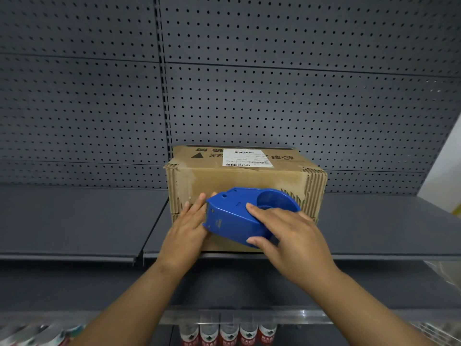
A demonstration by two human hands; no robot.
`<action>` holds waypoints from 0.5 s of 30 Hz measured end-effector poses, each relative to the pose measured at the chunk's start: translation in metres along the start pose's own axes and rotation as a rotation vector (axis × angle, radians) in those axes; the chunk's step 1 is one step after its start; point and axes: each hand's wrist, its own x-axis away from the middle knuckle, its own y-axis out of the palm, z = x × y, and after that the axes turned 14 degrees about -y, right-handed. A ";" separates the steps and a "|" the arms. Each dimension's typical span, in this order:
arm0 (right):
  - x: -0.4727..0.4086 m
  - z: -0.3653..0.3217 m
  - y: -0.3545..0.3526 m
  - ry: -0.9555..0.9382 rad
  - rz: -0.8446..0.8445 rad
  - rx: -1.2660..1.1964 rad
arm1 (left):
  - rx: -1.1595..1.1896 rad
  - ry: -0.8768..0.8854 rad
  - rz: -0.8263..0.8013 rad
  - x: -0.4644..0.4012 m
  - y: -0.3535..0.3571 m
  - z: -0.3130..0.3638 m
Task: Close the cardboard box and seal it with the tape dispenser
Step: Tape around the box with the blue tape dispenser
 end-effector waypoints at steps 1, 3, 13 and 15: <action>0.001 0.000 0.001 -0.008 -0.004 0.010 | -0.023 0.050 -0.003 0.003 -0.001 -0.006; 0.002 -0.001 0.003 -0.027 -0.014 0.028 | 0.004 0.062 0.041 0.009 -0.004 -0.011; 0.006 -0.003 0.010 -0.083 -0.024 0.102 | 0.352 -0.182 0.279 0.019 -0.015 0.003; 0.006 -0.003 0.010 -0.096 -0.020 0.110 | 0.440 -0.251 0.299 0.019 -0.022 0.010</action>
